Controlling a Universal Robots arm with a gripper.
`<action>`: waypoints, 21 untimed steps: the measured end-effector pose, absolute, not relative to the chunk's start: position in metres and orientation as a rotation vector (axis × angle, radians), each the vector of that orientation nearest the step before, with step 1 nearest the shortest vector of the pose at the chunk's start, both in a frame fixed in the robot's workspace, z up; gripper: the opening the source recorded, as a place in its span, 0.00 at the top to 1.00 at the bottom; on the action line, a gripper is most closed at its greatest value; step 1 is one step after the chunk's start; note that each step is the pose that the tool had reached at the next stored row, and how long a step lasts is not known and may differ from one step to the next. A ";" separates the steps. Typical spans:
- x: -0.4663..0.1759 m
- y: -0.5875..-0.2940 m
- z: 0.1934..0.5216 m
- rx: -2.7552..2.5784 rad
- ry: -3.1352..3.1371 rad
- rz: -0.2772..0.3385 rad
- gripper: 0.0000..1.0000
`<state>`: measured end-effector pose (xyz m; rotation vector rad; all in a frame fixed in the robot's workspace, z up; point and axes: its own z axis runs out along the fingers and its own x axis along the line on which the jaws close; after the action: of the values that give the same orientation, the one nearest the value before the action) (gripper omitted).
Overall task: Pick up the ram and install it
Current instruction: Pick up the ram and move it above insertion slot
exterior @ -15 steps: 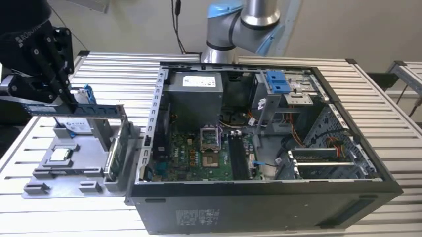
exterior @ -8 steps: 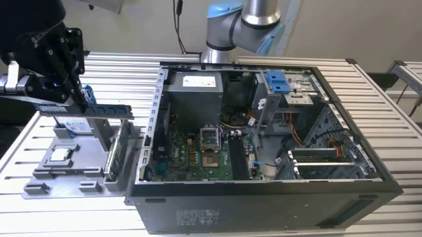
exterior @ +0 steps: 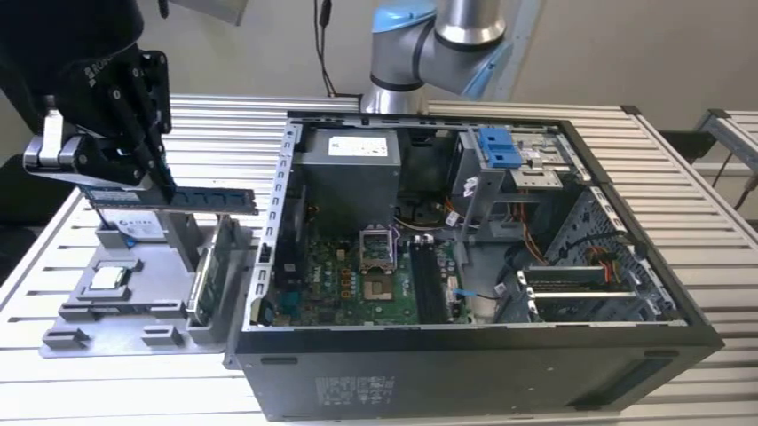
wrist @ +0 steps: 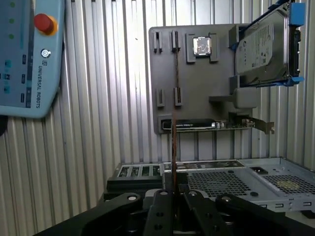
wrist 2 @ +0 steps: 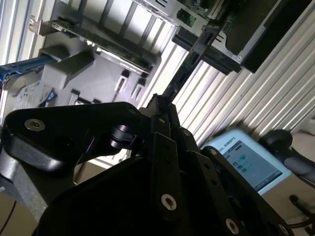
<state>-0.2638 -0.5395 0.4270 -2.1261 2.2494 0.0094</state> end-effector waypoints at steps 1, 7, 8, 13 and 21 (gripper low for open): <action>-0.262 -0.540 0.427 -2.126 2.249 0.009 0.86; -0.254 -0.540 0.427 -2.126 2.249 0.009 0.86; -0.253 -0.540 0.427 -2.126 2.249 0.009 0.86; -0.244 -0.540 0.427 -2.126 2.249 0.009 0.86; -0.232 -0.540 0.427 -2.126 2.249 0.009 0.86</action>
<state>-0.2316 -0.5395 0.4270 -2.1261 2.2494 0.0094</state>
